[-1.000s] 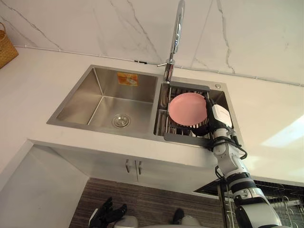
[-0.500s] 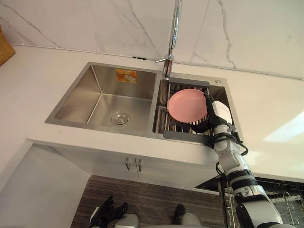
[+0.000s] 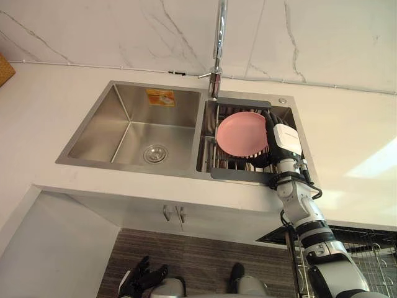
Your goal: Walk over to the sink, pick up the cup, carry it to the dishwasher, place the cup inside the dishwasher, then close the dishwasher door
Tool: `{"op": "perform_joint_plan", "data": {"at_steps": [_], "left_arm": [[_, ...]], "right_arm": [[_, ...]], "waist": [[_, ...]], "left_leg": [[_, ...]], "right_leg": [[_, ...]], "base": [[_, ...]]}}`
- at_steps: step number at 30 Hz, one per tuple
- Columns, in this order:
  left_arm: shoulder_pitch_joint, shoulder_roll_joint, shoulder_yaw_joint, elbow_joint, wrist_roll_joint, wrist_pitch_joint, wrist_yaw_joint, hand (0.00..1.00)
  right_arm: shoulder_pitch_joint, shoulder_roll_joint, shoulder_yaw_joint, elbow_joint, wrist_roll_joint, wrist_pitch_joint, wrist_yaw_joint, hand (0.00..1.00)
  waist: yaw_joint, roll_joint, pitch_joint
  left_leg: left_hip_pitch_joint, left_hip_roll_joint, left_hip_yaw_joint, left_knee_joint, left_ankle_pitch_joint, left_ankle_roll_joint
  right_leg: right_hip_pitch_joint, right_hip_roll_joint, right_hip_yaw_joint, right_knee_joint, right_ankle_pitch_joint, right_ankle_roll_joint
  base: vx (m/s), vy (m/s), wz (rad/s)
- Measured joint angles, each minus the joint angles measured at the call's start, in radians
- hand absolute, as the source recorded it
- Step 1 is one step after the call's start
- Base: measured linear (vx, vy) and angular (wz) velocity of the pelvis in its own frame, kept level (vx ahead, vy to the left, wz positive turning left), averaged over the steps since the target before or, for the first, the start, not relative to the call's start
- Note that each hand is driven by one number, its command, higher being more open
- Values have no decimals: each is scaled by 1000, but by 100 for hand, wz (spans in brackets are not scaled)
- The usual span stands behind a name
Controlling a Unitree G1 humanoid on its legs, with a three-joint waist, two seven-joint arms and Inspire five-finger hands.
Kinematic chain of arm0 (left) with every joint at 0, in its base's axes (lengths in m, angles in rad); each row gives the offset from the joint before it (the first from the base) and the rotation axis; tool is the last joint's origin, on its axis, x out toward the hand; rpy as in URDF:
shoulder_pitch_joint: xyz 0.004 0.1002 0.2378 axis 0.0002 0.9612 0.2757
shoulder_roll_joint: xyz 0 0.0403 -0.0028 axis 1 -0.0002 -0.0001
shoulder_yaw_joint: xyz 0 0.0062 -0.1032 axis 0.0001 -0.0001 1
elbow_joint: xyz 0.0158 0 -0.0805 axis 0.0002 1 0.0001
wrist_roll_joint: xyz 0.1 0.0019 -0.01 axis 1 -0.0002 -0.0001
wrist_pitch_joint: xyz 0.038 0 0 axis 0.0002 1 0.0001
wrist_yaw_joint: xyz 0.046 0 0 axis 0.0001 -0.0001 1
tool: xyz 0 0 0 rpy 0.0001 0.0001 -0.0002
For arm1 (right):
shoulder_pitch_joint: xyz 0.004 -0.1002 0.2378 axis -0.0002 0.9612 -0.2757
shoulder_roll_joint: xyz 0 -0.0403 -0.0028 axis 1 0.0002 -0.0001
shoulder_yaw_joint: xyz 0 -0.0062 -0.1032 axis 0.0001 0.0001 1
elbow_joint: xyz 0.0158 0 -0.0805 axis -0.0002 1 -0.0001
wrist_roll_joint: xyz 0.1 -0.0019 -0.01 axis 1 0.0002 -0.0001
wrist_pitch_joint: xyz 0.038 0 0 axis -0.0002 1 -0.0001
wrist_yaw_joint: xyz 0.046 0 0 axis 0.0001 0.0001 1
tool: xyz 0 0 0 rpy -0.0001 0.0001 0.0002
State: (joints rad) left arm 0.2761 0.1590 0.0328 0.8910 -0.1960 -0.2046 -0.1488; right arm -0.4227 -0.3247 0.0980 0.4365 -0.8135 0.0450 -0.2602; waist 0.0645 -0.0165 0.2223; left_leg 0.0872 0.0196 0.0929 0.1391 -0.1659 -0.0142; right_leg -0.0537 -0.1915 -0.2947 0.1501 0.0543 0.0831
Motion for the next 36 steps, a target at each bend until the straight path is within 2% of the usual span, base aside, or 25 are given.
{"op": "perform_joint_plan", "data": {"at_steps": [24,30,33,36], "left_arm": [[0,0,0,0,-2,0,-9,100],[-12,2,0,-5,-21,0,-27,100],[-24,3,0,-24,-23,0,-49,100],[-25,2,0,-33,-47,-2,-49,100]], "right_arm": [[-24,-85,116,-5,-88,-30,36,100],[-104,-127,165,32,-93,-29,71,100],[-242,-194,178,77,-92,-32,70,100],[-307,-248,193,94,-87,-66,80,100]], "waist": [[1,2,1],[2,4,28],[9,16,57],[30,19,67]], "left_leg": [[-17,-2,-18,-16,24,-3],[-37,3,-27,-11,30,4],[-75,14,-26,3,29,13],[-85,34,-30,2,39,-6]], "right_leg": [[-18,-3,-12,8,2,-3],[-27,-2,-25,8,0,-10],[-51,1,-40,5,-5,-12],[-57,16,-54,7,-4,-25]], "base": [[-7,-3,1],[-63,-31,6],[-66,-52,13],[32,-83,7]]}}
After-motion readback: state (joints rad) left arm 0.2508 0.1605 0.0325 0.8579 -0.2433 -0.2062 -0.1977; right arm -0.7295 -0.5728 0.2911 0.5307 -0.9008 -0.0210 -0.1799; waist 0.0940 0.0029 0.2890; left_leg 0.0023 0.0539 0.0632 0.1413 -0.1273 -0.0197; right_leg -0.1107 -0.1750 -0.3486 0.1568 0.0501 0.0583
